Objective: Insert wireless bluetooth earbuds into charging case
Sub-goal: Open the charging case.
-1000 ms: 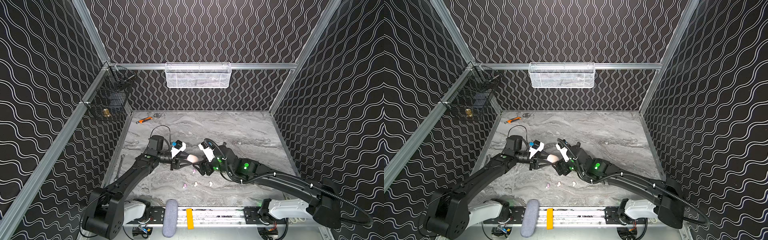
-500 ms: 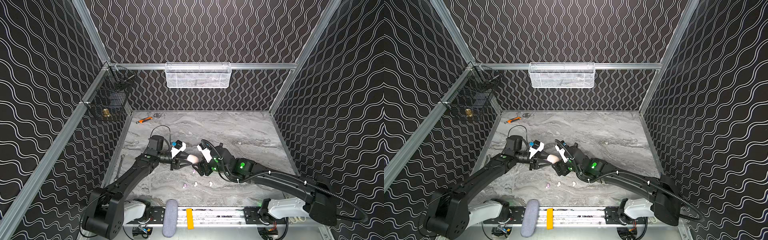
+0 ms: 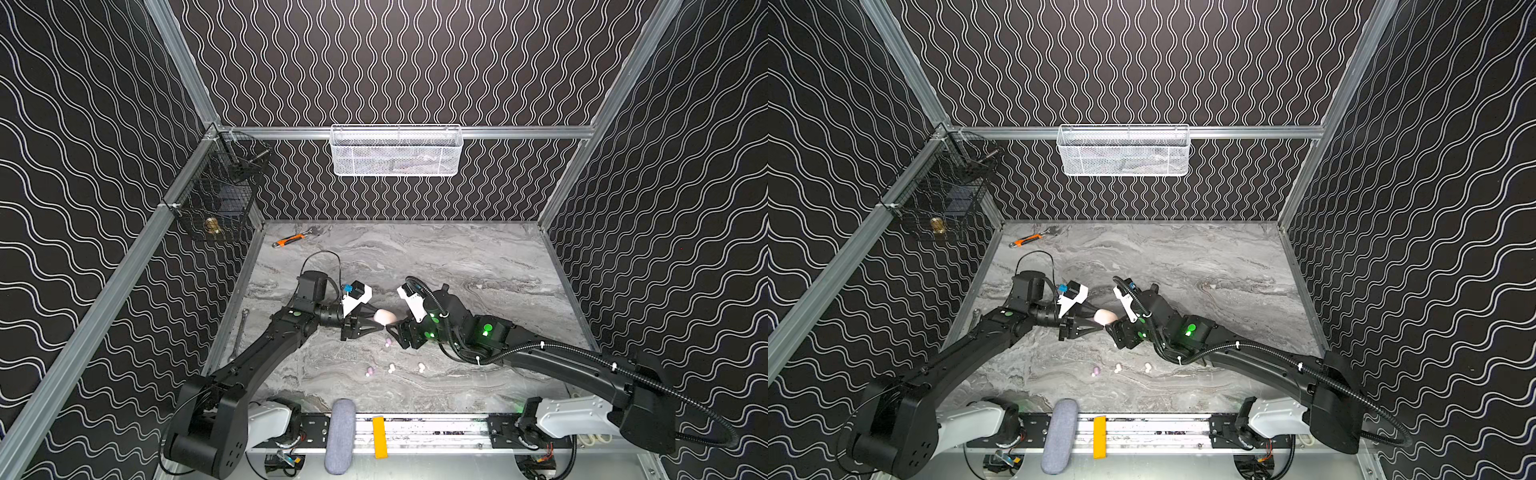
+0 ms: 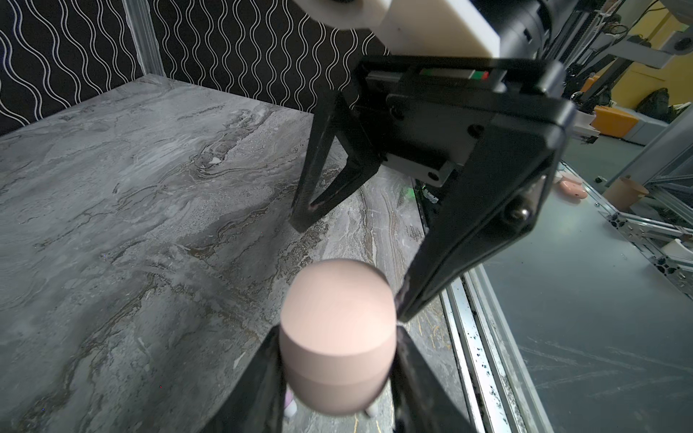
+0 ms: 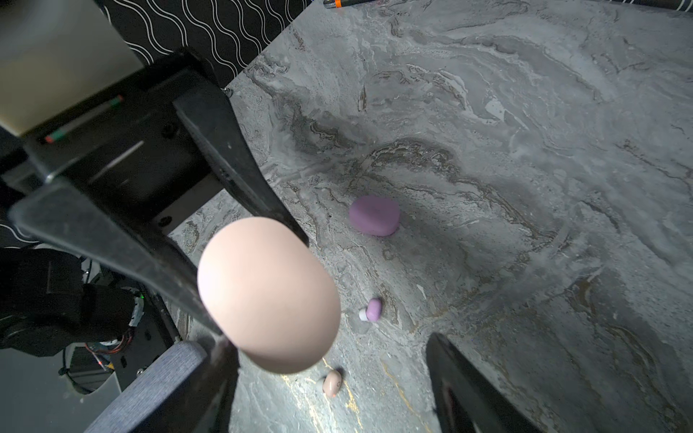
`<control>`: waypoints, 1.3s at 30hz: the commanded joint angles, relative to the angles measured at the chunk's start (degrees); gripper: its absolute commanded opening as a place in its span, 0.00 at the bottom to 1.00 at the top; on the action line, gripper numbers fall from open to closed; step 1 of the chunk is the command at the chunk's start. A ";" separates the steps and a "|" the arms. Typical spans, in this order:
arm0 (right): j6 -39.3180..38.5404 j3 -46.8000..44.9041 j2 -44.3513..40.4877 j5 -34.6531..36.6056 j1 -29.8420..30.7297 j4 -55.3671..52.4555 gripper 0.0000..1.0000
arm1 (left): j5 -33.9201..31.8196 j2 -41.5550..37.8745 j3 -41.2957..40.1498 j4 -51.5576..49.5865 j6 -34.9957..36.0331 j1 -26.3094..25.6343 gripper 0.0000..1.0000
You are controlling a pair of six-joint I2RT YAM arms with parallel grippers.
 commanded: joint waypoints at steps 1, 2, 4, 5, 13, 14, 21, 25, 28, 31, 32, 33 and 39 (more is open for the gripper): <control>0.47 0.93 -0.04 1.47 -0.19 -0.74 0.79 | 1.49 -0.28 0.46 -0.27 1.13 -0.14 0.30; 0.39 1.09 0.05 1.53 -0.19 -0.96 0.79 | 1.49 -0.34 0.48 -0.43 1.20 -0.06 0.30; 0.29 1.19 0.05 1.69 -0.34 -1.19 0.79 | 1.49 -0.41 0.39 -0.70 1.41 -0.11 0.30; 0.21 1.18 -0.03 1.74 -0.36 -1.19 0.79 | 1.49 -0.39 0.56 -0.85 1.57 -0.14 0.30; -0.19 1.85 -0.39 2.45 -0.80 -2.13 0.79 | 1.49 -0.63 0.67 -1.92 2.55 -0.29 0.29; -0.23 1.91 -0.39 2.51 -0.93 -2.24 0.79 | 1.49 -0.61 0.71 -1.88 2.70 -0.23 0.29; -0.66 2.29 -0.48 2.94 -1.35 -2.51 0.79 | 1.57 -0.61 0.82 -2.45 2.96 -0.45 0.29; -0.83 2.30 -0.56 3.20 -1.93 -2.17 0.79 | 1.57 -0.58 0.75 -2.62 3.11 -0.42 0.29; -0.93 2.21 -0.61 2.95 -2.53 -1.72 0.79 | 1.66 -0.58 0.91 -2.79 3.18 -0.50 0.29; -1.19 2.47 -0.48 2.71 -2.65 -1.78 0.79 | 1.66 -0.60 0.87 -2.94 3.40 -0.55 0.29; -1.28 2.47 -0.42 2.80 -2.70 -1.81 0.79 | 1.66 -0.65 0.87 -2.98 3.36 -0.57 0.29; -1.29 2.47 -0.39 2.84 -2.73 -1.89 0.79 | 1.66 -0.67 0.91 -3.08 3.40 -0.56 0.29; -1.55 2.47 -1.24 3.57 -3.32 -2.06 0.79 | 1.75 -0.64 0.92 -3.11 3.41 -0.51 0.30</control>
